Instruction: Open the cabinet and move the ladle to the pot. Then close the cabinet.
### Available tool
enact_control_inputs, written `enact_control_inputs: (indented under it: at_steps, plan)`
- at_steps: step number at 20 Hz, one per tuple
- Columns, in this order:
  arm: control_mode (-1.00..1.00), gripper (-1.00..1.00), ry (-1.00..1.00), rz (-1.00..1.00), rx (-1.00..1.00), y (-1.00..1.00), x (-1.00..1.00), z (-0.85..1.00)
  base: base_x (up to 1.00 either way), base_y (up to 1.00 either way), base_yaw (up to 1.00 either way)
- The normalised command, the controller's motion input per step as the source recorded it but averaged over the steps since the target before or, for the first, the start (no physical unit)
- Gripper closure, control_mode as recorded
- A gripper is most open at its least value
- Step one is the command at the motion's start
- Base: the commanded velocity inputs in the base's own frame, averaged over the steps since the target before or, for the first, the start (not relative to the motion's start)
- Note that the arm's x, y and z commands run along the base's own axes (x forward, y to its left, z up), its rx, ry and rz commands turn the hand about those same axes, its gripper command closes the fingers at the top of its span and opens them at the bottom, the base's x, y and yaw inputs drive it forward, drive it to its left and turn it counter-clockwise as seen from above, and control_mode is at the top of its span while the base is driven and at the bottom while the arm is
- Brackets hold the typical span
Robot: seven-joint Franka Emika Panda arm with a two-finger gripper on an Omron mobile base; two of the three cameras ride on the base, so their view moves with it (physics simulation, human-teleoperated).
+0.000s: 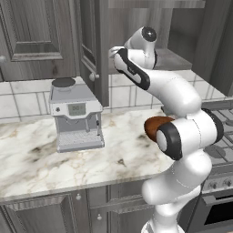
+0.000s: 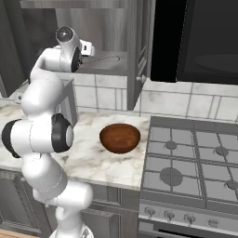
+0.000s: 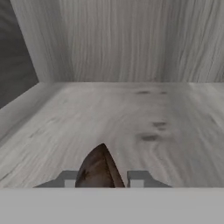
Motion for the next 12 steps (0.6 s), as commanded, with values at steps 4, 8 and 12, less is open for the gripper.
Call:
enact_control_inputs:
  at_steps: [4, 8, 12]
  plan:
    - [-1.00, 1.00, 0.00, 0.00, 0.00, 0.00, -0.12, -0.20, 0.00, 0.00, 0.00]
    - [-1.00, 1.00, 0.00, 0.00, 0.00, 0.00, -0.63, -0.05, 0.00, 0.00, 0.00]
    - [-1.00, 1.00, 0.00, 0.00, 0.00, 0.00, -0.98, 0.09, 0.00, 0.00, 0.00]
